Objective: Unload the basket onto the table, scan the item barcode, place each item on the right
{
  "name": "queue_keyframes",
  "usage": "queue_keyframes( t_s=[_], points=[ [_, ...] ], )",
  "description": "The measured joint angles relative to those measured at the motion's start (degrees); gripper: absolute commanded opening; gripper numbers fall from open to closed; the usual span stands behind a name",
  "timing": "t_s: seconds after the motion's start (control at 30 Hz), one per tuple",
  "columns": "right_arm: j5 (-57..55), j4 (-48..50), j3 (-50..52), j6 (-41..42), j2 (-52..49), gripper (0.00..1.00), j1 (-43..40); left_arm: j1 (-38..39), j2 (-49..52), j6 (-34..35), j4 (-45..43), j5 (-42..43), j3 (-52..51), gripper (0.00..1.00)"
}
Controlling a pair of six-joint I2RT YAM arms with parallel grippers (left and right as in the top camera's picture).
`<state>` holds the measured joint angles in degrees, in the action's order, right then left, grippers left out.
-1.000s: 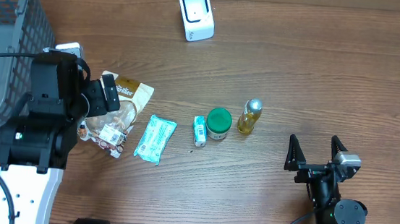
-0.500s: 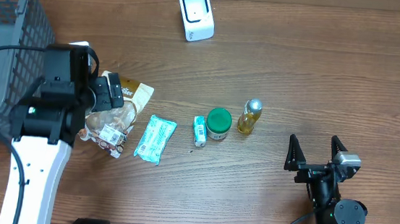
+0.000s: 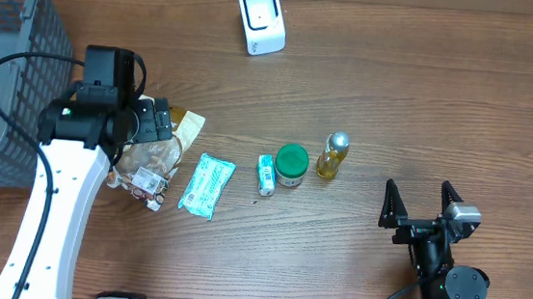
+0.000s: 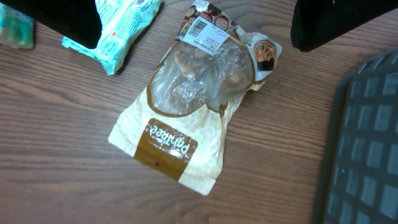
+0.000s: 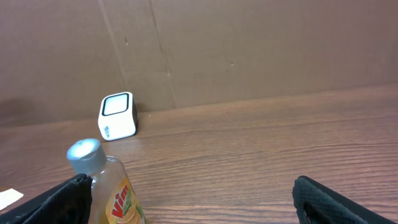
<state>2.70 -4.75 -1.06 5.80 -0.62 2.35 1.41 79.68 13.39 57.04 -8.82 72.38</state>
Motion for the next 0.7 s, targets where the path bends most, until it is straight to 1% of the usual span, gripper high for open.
queue_keyframes(
  t_s=[0.3, 0.57, 0.7],
  points=[
    [0.0, 0.0, 0.0, 0.0, 0.0, 1.0, 0.0, 0.0, 4.2, 0.0, -0.9, 1.2, 0.0, 0.99],
    [0.0, 0.0, 0.0, 0.0, 0.0, 1.0, 0.0, 0.0, 4.1, 0.0, -0.3, 1.6, 0.0, 0.99],
    [0.0, 0.0, 0.0, 0.0, 0.0, 1.0, 0.0, 0.0, 1.3, 0.2, 0.2, 1.8, 0.0, 1.0]
  ],
)
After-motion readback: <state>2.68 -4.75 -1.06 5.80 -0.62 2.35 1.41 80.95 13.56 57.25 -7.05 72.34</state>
